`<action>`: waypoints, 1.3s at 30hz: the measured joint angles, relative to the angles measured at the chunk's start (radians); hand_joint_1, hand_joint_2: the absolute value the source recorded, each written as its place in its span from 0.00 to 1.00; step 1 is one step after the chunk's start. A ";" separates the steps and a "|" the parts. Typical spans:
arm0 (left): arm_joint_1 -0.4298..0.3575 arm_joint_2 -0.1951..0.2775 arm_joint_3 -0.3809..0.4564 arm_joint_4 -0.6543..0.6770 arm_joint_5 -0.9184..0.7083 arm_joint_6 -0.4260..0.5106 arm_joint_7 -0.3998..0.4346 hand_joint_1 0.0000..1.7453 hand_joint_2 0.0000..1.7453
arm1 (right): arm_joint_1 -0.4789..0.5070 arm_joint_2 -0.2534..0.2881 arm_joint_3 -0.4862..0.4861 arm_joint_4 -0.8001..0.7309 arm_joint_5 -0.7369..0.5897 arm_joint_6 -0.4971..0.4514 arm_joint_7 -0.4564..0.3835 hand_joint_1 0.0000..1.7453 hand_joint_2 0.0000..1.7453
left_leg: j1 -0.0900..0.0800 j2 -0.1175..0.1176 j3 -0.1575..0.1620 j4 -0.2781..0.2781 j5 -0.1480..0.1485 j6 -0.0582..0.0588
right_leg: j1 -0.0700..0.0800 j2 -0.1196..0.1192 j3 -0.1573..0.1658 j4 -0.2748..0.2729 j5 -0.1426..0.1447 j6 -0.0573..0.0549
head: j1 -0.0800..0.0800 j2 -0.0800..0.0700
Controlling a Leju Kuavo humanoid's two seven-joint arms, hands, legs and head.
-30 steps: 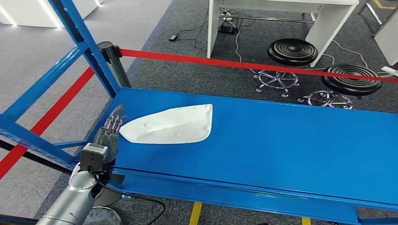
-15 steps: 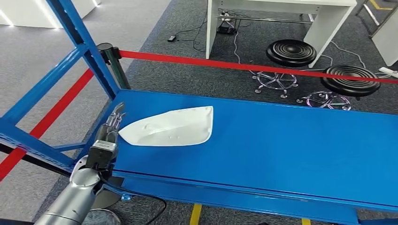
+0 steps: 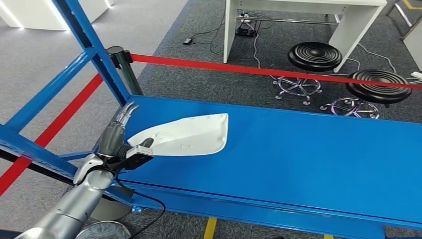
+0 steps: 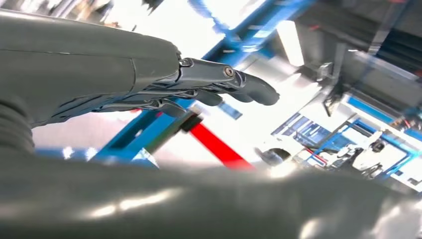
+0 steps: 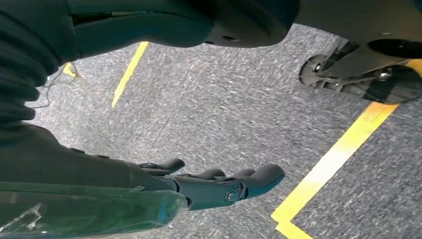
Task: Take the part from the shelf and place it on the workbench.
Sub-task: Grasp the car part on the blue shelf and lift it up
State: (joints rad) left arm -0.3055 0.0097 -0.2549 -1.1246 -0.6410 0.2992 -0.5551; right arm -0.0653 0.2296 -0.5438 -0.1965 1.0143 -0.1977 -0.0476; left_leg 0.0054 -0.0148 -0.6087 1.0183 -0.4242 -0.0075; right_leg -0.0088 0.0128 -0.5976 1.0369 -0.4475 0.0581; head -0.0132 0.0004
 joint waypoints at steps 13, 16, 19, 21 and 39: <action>-0.212 0.056 -0.108 0.250 -0.173 0.062 0.069 0.00 0.00 | -0.001 0.004 -0.010 0.000 0.028 0.007 0.009 0.00 1.00 | -0.001 0.005 -0.024 0.048 0.001 -0.006 | 0.004 0.003 -0.002 -0.001 0.008 -0.033 | -0.008 0.000; -0.254 0.057 -0.131 0.294 -0.198 0.059 0.086 0.00 0.50 | -0.002 0.005 -0.013 0.000 0.032 0.007 0.012 0.00 1.00 | -0.004 0.003 -0.005 -0.004 0.005 0.002 | 0.006 0.002 -0.007 -0.004 0.011 -0.018 | -0.006 0.000; -0.304 0.061 -0.154 0.343 -0.217 0.046 0.097 0.00 1.00 | -0.003 0.005 -0.015 0.000 0.038 0.007 0.015 0.00 1.00 | 0.004 0.004 -0.004 -0.012 0.012 0.016 | 0.006 0.000 -0.032 0.040 -0.018 -0.002 | -0.001 0.000; -0.337 0.063 -0.168 0.375 -0.225 0.036 0.104 0.00 1.00 | -0.003 0.005 -0.017 0.000 0.041 0.007 0.017 0.00 1.00 | 0.006 0.005 -0.004 -0.012 0.013 0.022 | 0.006 -0.001 -0.088 0.159 -0.077 0.005 | 0.006 0.000; -0.617 0.057 -0.248 0.597 -0.181 -0.387 0.195 0.00 1.00 | 0.001 0.006 -0.041 0.000 0.049 0.005 0.018 0.00 1.00 | 0.003 0.004 -0.145 0.286 -0.114 -0.020 | -0.001 0.002 -0.026 0.004 0.026 -0.038 | 0.005 0.000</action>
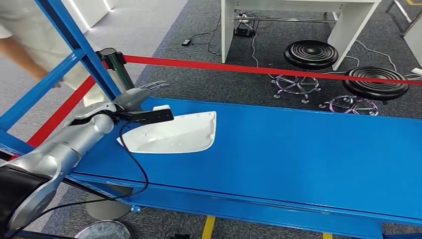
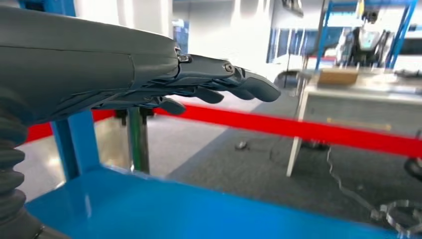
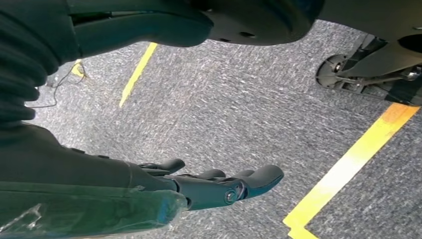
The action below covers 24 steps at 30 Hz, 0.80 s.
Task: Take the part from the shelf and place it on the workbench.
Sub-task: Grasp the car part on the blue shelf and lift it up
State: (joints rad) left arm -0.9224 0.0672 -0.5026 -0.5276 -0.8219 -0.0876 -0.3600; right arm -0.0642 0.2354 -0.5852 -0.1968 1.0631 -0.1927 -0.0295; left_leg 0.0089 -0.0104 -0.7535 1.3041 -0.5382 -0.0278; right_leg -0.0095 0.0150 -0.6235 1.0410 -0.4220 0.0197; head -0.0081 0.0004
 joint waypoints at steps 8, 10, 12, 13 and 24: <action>-0.059 -0.017 -0.012 0.025 0.082 -0.083 0.028 0.00 1.00 | -0.001 0.002 -0.012 0.000 -0.001 -0.006 -0.001 0.00 1.00 | -0.011 0.001 0.131 -0.288 0.128 0.028 | 0.005 -0.001 -0.003 0.000 0.001 0.023 | 0.001 0.000; -0.065 -0.026 -0.010 0.028 0.114 -0.090 0.055 0.00 1.00 | -0.001 0.002 -0.017 0.000 -0.002 -0.007 0.000 0.00 1.00 | -0.006 0.001 0.133 -0.294 0.132 0.036 | 0.004 -0.002 -0.015 0.022 -0.017 0.035 | 0.004 0.000; -0.072 -0.036 -0.008 0.030 0.135 -0.096 0.081 0.00 1.00 | -0.001 0.002 -0.022 0.000 -0.003 -0.009 0.001 0.00 1.00 | -0.002 0.002 0.134 -0.296 0.134 0.042 | 0.004 -0.004 -0.060 0.118 -0.071 0.045 | 0.007 0.000; -0.074 -0.041 -0.008 0.031 0.143 -0.102 0.093 0.00 1.00 | 0.000 0.002 -0.025 0.000 -0.004 -0.010 0.001 0.00 1.00 | -0.002 0.002 0.134 -0.296 0.134 0.043 | 0.004 -0.005 -0.092 0.188 -0.101 0.049 | 0.009 0.000; -0.066 -0.067 -0.006 0.050 0.222 -0.157 0.179 0.00 1.00 | 0.000 0.006 -0.050 0.001 -0.006 -0.027 0.000 0.00 1.00 | -0.003 -0.002 0.130 -0.285 0.128 0.013 | -0.003 -0.002 -0.003 0.005 0.001 0.029 | 0.012 0.000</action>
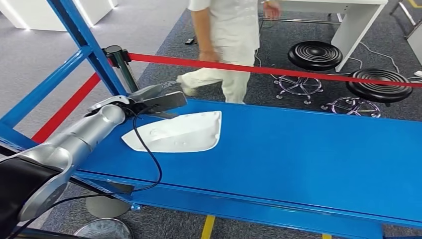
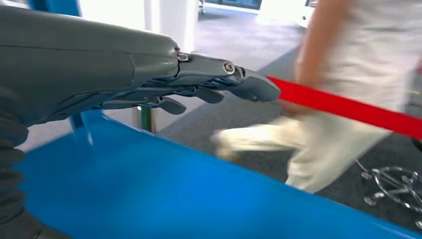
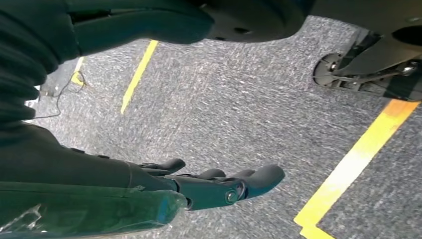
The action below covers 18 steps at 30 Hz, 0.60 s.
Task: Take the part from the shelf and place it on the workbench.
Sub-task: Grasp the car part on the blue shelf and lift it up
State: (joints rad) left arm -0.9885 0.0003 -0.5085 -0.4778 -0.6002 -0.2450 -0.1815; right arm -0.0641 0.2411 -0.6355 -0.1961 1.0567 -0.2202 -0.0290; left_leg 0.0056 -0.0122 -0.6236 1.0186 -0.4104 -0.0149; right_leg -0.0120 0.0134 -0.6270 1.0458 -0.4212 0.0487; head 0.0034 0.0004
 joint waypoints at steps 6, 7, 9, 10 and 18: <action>0.008 -0.003 0.000 0.009 0.003 -0.009 0.003 0.00 1.00 | 0.001 0.001 -0.006 0.000 0.000 0.000 0.000 0.00 1.00 | 0.002 0.002 -0.130 0.279 -0.131 -0.013 | -0.001 0.000 0.001 -0.002 0.000 -0.023 | -0.002 0.000; 0.010 -0.004 0.000 0.011 0.004 -0.018 0.007 0.00 1.00 | 0.002 0.001 -0.006 0.000 0.000 -0.001 0.001 0.00 1.00 | 0.002 0.002 -0.133 0.282 -0.119 -0.010 | -0.001 0.000 0.002 -0.002 0.000 -0.023 | -0.002 0.000; 0.010 -0.004 -0.001 0.013 0.007 -0.042 0.022 0.00 1.00 | 0.002 0.001 -0.006 0.000 0.000 -0.002 0.004 0.00 1.00 | 0.000 0.002 -0.087 0.184 -0.054 -0.001 | 0.000 0.000 0.004 -0.002 0.000 -0.023 | -0.002 0.000; 0.007 -0.003 -0.001 0.014 0.010 -0.055 0.032 0.00 1.00 | 0.001 0.001 -0.007 0.000 0.000 -0.003 0.006 0.00 1.00 | -0.002 0.002 -0.053 0.115 -0.024 0.004 | 0.002 0.000 0.005 -0.002 -0.001 -0.021 | -0.002 0.000; -0.018 0.000 -0.020 0.014 0.024 -0.109 0.104 0.00 1.00 | 0.002 0.002 -0.021 0.000 0.002 -0.020 0.011 0.00 1.00 | 0.002 0.002 0.003 -0.010 0.006 0.029 | 0.002 -0.003 -0.042 0.075 -0.052 0.019 | 0.006 0.000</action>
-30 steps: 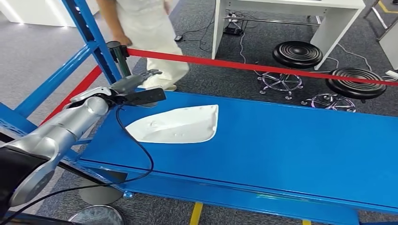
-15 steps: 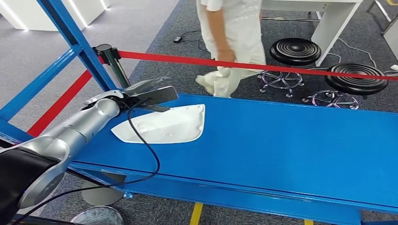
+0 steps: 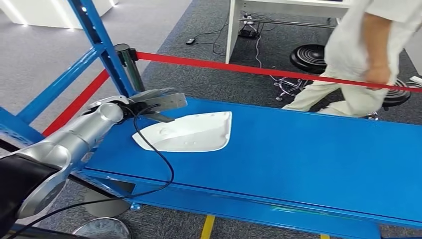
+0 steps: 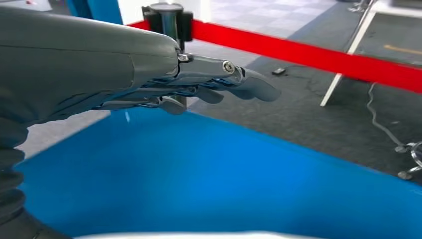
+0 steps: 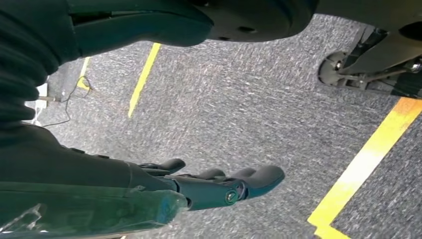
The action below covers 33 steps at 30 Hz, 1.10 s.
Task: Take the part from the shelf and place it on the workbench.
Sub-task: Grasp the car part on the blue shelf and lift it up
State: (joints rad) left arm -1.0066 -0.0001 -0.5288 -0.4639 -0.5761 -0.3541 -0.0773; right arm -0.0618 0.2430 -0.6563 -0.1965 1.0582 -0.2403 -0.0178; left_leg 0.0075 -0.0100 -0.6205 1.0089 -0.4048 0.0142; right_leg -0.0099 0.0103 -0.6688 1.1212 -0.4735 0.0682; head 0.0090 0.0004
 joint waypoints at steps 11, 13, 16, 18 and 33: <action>-0.022 0.030 -0.084 0.002 0.022 -0.079 0.044 0.00 1.00 | -0.001 0.002 -0.014 0.000 0.011 -0.010 -0.001 0.00 1.00 | -0.007 -0.003 -0.004 0.010 -0.005 -0.021 | -0.003 0.000 0.040 -0.076 0.050 -0.008 | 0.004 0.000; -0.026 0.039 -0.104 0.004 0.028 -0.107 0.039 0.00 1.00 | 0.001 0.002 -0.016 0.000 0.015 -0.010 -0.001 0.00 1.00 | -0.005 -0.002 -0.005 0.011 -0.009 -0.030 | -0.003 0.000 0.040 -0.077 0.053 -0.022 | 0.002 0.000; -0.041 0.058 -0.131 0.004 0.047 -0.162 0.036 0.00 1.00 | 0.000 0.002 -0.018 0.000 0.019 -0.013 -0.001 0.00 1.00 | -0.002 0.000 -0.055 0.123 -0.077 -0.042 | -0.005 0.001 0.041 -0.079 0.054 -0.040 | -0.001 0.000; -0.051 0.073 -0.147 0.004 0.068 -0.194 0.048 0.00 1.00 | 0.001 0.002 -0.020 0.000 0.020 -0.016 -0.001 0.00 1.00 | -0.002 0.000 -0.115 0.249 -0.129 -0.046 | -0.005 0.001 0.042 -0.079 0.053 -0.045 | -0.001 0.000; -0.076 0.119 -0.255 -0.004 0.168 -0.202 0.103 0.00 1.00 | 0.003 0.002 -0.031 0.000 0.037 -0.033 -0.003 0.00 1.00 | 0.000 0.000 -0.002 -0.001 0.001 0.000 | -0.002 -0.002 -0.065 0.149 -0.068 0.006 | 0.007 0.000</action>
State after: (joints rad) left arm -1.0825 0.1191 -0.7833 -0.4678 -0.4084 -0.5563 0.0259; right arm -0.0592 0.2445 -0.6869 -0.1961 1.0954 -0.2735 -0.0213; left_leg 0.0077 -0.0104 -0.6223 1.0084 -0.4038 0.0142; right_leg -0.0118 0.0081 -0.7334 1.2703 -0.5417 0.0741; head 0.0156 0.0004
